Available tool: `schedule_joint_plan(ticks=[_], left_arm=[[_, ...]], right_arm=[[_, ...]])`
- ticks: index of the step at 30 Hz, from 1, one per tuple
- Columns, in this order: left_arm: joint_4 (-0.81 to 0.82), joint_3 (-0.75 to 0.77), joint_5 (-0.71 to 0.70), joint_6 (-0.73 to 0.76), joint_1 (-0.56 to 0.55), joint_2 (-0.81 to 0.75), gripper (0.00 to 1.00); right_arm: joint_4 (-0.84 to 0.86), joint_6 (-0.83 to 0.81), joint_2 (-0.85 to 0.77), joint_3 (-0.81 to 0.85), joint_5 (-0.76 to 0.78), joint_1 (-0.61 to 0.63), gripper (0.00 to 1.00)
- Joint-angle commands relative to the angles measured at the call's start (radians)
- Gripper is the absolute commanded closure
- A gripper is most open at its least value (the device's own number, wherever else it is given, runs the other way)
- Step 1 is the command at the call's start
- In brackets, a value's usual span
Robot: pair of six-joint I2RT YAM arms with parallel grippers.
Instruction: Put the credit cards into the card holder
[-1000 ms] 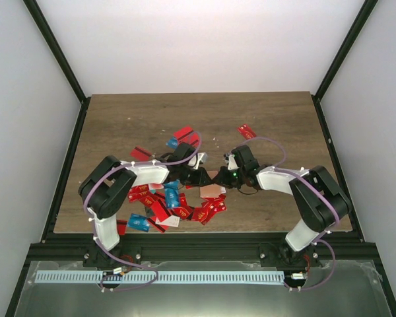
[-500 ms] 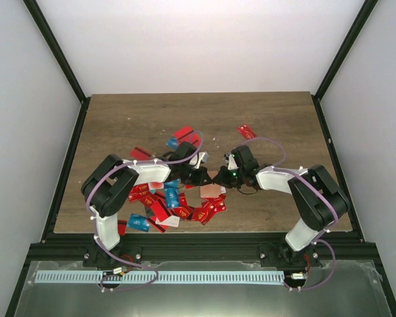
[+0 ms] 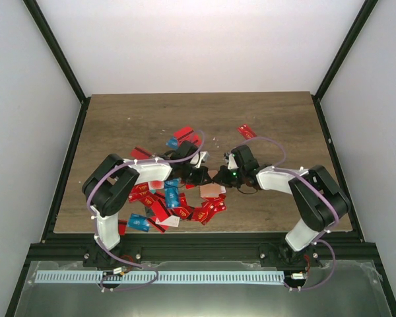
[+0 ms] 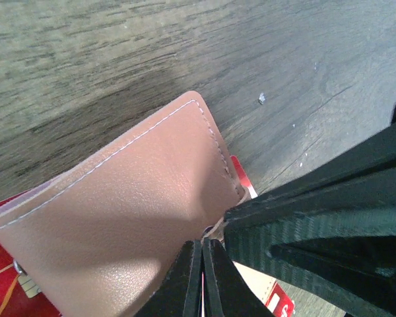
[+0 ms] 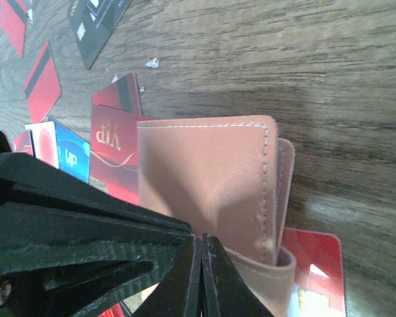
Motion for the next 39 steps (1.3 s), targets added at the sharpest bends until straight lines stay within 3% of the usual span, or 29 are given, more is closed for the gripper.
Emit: schedule_joint_plan(ticks=[1, 12, 39], left_arm=[[-0.016, 0.03, -0.02, 0.013, -0.002, 0.016, 0.96], [-0.049, 0.079, -0.003, 0.009, -0.002, 0.017, 0.96], [-0.093, 0.075, -0.042, 0.032, -0.005, 0.04, 0.96]], right_arm=[[-0.024, -0.028, -0.071, 0.044, 0.027, 0.003, 0.97], [-0.108, -0.048, -0.216, 0.012, 0.117, -0.003, 0.96], [-0.021, -0.047, -0.065, -0.009, -0.031, -0.003, 0.99]])
